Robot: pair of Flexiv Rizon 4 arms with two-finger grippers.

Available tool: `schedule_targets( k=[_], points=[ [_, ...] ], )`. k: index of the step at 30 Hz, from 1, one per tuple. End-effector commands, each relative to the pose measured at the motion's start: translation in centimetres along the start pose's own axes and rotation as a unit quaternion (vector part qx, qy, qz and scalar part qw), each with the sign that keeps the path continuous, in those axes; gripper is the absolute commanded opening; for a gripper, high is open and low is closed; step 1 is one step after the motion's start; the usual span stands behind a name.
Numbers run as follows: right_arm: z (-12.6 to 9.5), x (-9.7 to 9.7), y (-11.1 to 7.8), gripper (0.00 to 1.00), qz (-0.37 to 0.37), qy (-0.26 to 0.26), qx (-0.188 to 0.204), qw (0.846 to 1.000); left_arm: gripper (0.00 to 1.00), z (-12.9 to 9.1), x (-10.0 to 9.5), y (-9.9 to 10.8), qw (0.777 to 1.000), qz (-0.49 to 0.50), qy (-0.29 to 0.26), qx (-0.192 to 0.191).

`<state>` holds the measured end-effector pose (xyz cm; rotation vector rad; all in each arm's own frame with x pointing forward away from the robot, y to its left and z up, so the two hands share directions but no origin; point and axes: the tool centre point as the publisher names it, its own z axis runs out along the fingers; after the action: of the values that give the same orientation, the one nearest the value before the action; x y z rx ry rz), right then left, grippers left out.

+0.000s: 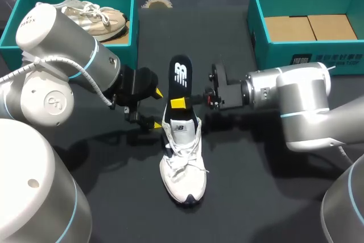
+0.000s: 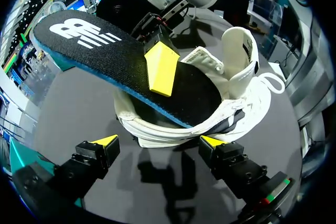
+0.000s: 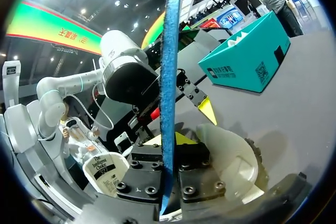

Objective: Take the shoe out of the shoebox, open the shoe tongue, remove and reinsert the insole, then place the shoe into the shoebox

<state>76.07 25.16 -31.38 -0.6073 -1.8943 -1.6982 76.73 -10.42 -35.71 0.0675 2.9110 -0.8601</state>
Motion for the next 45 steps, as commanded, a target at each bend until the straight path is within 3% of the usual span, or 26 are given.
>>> schedule_targets(
  k=[1, 18, 27, 34, 45],
  points=[
    [-0.1, 0.0, -1.0, 0.00, 0.006, 0.004, -0.005, 1.000, 1.00, 0.0, 0.1, 0.0, 1.000, 0.000, -0.001, 0.000],
    [0.1, 0.8, -3.8, 0.00, 0.047, 0.012, -0.005, 0.999, 1.00, 0.0, 0.1, 0.0, 1.000, 0.000, -0.001, 0.000],
    [0.3, 1.0, -3.6, 0.00, 0.040, 0.014, -0.008, 0.999, 1.00, 0.0, 0.1, 0.0, 1.000, 0.000, -0.001, 0.000],
    [0.3, 1.0, -2.8, 0.22, 0.025, 0.017, -0.004, 1.000, 1.00, 0.0, 0.1, 0.0, 1.000, 0.000, -0.001, 0.000],
    [0.3, 1.4, -1.5, 0.25, 0.002, 0.017, -0.002, 1.000, 1.00, 0.0, 0.1, 0.0, 1.000, 0.000, -0.001, 0.000]
  ],
)
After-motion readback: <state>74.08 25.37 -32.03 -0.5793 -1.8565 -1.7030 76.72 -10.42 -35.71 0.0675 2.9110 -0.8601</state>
